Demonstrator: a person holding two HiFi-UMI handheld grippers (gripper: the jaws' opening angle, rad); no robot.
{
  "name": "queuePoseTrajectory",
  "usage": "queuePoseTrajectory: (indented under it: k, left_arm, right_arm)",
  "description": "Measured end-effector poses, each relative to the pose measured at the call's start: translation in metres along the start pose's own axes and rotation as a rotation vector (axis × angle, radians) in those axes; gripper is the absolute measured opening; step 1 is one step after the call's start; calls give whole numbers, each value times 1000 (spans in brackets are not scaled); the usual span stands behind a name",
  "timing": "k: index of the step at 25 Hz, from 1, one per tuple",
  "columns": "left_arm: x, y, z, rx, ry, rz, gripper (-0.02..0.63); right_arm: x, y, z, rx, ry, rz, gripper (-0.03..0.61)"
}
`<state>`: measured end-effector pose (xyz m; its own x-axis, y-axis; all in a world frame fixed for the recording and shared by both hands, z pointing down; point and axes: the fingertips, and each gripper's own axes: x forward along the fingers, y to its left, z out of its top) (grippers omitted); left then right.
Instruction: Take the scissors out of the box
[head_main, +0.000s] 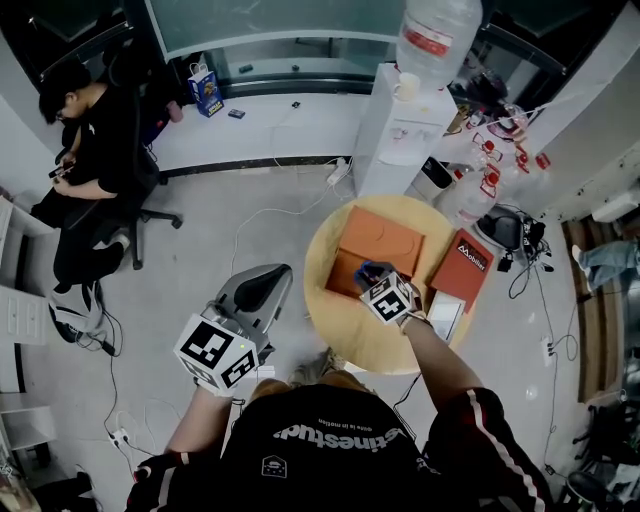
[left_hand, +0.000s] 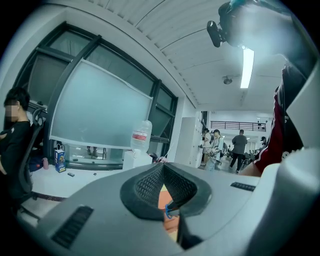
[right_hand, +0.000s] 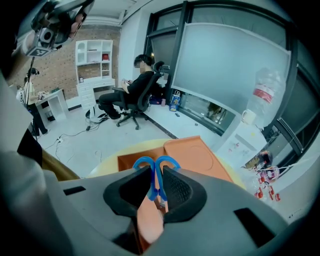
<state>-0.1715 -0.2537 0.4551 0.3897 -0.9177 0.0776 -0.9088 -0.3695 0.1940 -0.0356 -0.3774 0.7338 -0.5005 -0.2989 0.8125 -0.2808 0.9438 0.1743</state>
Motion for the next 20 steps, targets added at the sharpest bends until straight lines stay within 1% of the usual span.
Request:
queuePoseTrajectory:
  k: [5, 8, 17, 20]
  left_arm:
    - [-1, -5, 4, 7, -9, -26, 15]
    - [0, -8, 6, 12, -15, -42, 15]
    - [17, -22, 14, 31, -13, -108, 15]
    - [27, -28, 18, 38, -15, -135, 15]
  right_arm:
    - [-17, -1, 9, 24, -41, -34, 100]
    - [-29, -3, 12, 58, -64, -64, 100]
    - [-84, -18, 24, 137, -163, -161, 100]
    - [-105, -21, 27, 191, -200, -192, 100]
